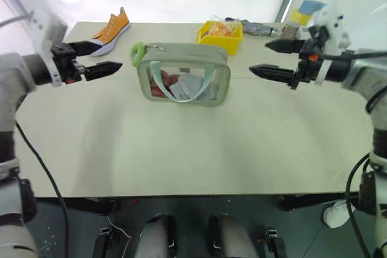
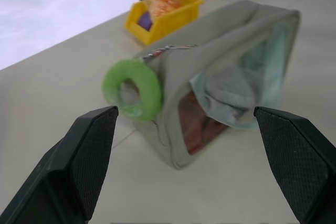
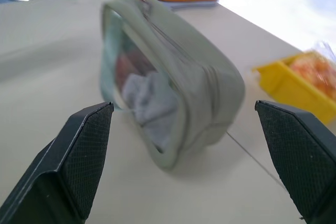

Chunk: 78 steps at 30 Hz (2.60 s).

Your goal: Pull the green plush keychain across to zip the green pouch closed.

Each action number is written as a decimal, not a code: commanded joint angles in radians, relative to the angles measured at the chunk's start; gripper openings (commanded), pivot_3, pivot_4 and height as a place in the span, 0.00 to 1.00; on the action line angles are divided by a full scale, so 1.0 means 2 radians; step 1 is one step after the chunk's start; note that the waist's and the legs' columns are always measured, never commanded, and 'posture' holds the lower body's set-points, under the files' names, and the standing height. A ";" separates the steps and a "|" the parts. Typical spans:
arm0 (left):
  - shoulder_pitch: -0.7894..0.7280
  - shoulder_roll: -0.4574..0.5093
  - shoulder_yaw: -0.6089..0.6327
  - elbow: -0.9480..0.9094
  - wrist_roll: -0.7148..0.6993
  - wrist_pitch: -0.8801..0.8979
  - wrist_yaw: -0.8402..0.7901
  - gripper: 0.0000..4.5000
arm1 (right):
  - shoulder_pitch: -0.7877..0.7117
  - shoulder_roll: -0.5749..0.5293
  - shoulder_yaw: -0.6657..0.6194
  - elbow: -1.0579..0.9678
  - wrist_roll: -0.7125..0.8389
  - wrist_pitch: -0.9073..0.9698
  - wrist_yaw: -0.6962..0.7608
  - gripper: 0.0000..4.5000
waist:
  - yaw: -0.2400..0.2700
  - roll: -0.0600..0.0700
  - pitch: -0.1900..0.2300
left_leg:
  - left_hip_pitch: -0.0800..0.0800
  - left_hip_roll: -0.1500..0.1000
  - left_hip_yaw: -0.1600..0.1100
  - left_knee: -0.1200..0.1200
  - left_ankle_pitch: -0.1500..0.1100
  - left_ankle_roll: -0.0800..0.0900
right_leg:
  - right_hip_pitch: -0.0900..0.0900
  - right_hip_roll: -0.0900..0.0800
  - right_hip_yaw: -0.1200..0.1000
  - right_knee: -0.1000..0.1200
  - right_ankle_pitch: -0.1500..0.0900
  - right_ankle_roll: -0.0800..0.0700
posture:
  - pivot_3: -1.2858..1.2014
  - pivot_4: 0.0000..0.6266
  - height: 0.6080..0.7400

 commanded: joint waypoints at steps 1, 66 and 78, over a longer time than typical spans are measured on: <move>-0.011 0.012 -0.011 0.000 0.001 -0.007 -0.028 0.99 | -0.012 0.000 0.011 -0.004 0.004 -0.002 0.013 1.00 | 0.000 0.000 0.000 | 0.000 0.000 0.000 0.000 0.000 0.000 | 0.000 0.000 0.000 0.000 0.000 0.000 | 0.52 0.24 1.00; 0.078 0.001 0.044 -0.116 -0.043 0.029 0.098 1.00 | 0.000 0.108 0.126 -0.046 -0.142 -0.119 0.113 0.56 | -0.002 0.000 0.000 | -0.001 0.000 0.000 0.000 0.001 -0.001 | -0.002 0.001 0.000 0.001 0.000 0.000 | 0.52 0.24 1.00; 0.055 -0.014 -0.004 0.026 0.028 -0.076 0.054 1.00 | 0.048 0.052 0.104 -0.088 -0.127 -0.084 0.068 0.56 | 0.001 -0.001 0.000 | -0.002 -0.001 0.001 0.000 0.000 0.000 | -0.003 0.000 0.000 0.001 0.000 0.000 | 0.52 0.24 1.00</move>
